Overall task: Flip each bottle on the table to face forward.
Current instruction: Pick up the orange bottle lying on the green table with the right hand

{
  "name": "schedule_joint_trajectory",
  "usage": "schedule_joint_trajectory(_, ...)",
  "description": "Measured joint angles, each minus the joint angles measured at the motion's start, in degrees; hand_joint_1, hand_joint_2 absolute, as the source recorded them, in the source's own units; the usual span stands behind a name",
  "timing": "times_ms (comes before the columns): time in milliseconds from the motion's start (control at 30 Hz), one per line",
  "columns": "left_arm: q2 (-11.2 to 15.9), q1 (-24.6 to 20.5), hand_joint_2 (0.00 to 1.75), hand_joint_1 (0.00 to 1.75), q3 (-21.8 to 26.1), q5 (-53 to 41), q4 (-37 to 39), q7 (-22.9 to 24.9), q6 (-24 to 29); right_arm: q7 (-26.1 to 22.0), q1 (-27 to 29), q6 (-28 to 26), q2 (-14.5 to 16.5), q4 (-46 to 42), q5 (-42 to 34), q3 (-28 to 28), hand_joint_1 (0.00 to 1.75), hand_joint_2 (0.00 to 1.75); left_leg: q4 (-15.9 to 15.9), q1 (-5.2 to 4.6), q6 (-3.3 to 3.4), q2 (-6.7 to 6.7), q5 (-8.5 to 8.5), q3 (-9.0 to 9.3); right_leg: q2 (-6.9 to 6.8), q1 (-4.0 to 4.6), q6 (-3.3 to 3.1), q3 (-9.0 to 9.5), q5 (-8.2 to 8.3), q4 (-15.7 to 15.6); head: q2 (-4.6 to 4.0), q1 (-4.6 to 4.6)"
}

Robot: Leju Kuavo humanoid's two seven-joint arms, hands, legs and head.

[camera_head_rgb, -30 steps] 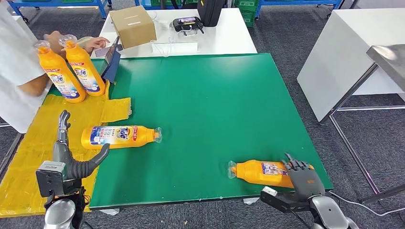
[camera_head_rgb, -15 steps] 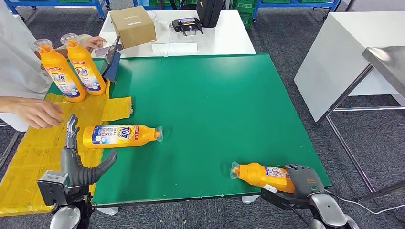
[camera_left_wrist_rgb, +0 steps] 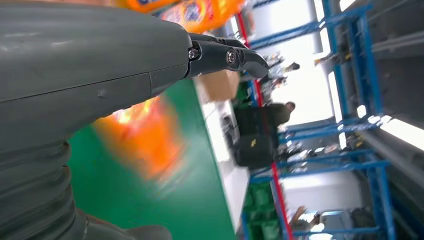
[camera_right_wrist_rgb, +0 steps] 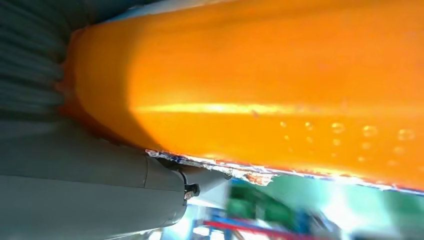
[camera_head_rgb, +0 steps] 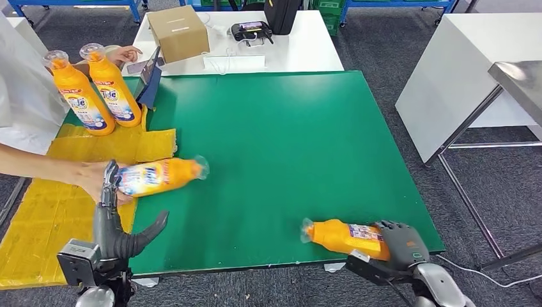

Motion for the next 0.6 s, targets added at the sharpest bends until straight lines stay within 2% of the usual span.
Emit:
schedule_joint_trajectory(133, 0.0, 1.1, 1.75, 0.00, -2.6, -0.8, -0.3, 1.4, -1.8, -5.8, 0.9, -4.5, 5.1, -7.8, -8.5, -0.2, 1.75, 1.75, 0.0, 0.06, -0.04, -0.59, 0.30, -0.24, -0.62, 0.06, -0.40, -0.35, 0.16, 0.1, -0.01, -0.21)
schedule_joint_trajectory(333, 0.6, 1.7, 1.75, 0.00, -7.6, -1.2, 0.0, 1.8, -2.1, -16.1, 2.3, -3.8, 11.0, -17.7, -26.3, -1.2, 1.75, 1.75, 0.0, 0.21, -0.36, -1.25, 0.10, -0.37, -1.11, 0.19, -0.55, -0.28, -0.27, 0.2, -0.01, -0.19)
schedule_joint_trajectory(533, 1.7, 1.5, 1.75, 0.00, -11.3, -1.5, 1.2, 2.4, -2.3, -18.7, 2.6, -2.4, 14.8, -22.2, -35.9, -1.6, 1.75, 1.75, 0.0, 0.17, -0.43, -1.30, -0.08, -0.38, -1.11, 0.15, -0.58, -0.28, -0.49, 0.2, 0.00, -0.18)
schedule_joint_trajectory(600, 2.0, 1.3, 1.75, 0.00, -12.4, -1.4, 1.7, 2.7, -2.8, -18.3, 2.2, -3.3, 15.8, -22.3, -36.0, -2.0, 1.75, 1.75, 0.0, 0.16, -0.44, -1.32, -0.11, -0.39, -1.12, 0.14, -0.56, -0.28, -0.51, 0.2, 0.00, -0.19)
